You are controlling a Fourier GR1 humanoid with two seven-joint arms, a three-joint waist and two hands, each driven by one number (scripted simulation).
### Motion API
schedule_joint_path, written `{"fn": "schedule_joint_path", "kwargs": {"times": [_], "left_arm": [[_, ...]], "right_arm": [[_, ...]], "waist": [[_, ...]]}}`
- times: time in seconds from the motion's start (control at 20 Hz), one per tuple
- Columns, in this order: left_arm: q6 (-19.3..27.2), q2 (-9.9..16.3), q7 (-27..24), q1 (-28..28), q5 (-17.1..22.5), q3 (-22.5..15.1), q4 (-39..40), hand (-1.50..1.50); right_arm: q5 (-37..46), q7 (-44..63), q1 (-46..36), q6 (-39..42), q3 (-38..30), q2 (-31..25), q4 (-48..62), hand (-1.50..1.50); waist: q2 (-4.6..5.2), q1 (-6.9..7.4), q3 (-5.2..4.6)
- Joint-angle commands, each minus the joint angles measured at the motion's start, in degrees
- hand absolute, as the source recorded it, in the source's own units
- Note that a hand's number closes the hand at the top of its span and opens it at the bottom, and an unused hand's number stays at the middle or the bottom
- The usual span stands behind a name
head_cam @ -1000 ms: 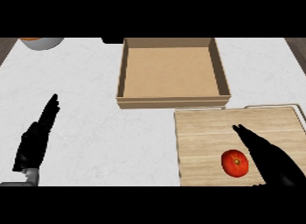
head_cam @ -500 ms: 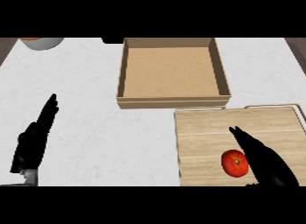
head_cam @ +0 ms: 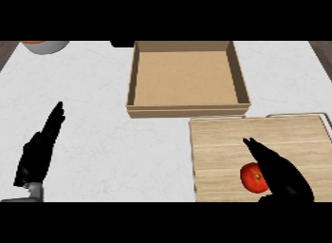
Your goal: Pick the tomato from the tray and place it in the cardboard box
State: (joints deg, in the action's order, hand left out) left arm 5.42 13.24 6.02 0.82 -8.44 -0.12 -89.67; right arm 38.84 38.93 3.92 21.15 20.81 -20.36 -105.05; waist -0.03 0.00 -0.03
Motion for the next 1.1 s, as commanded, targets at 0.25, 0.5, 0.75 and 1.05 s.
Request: {"fn": "schedule_joint_path", "kwargs": {"times": [0.25,0.5,0.75,1.05], "left_arm": [[-1.22,-1.26,-4.65,3.22,-1.34,0.78,-0.06,0.00],[-0.96,-1.72,-3.04,0.69,-1.59,1.51,1.59,0.00],[-2.09,-1.50,-0.73,-1.48,-1.60,0.48,-0.02,0.00],[-3.55,-1.76,-1.57,-4.28,-2.06,-1.92,-1.05,0.00]], "right_arm": [[7.12,-7.10,-0.88,-4.21,-0.16,1.53,4.59,1.50],[15.27,-6.88,-0.74,-9.48,1.35,1.34,3.70,1.50],[7.51,-23.02,-13.69,-5.54,-6.86,-6.77,10.62,1.50],[5.81,-38.95,-23.96,-2.57,-6.49,-14.57,14.95,1.50]], "waist": [[0.01,0.21,0.03],[0.04,0.05,0.02],[0.90,2.72,0.23],[3.42,9.52,0.69]]}}
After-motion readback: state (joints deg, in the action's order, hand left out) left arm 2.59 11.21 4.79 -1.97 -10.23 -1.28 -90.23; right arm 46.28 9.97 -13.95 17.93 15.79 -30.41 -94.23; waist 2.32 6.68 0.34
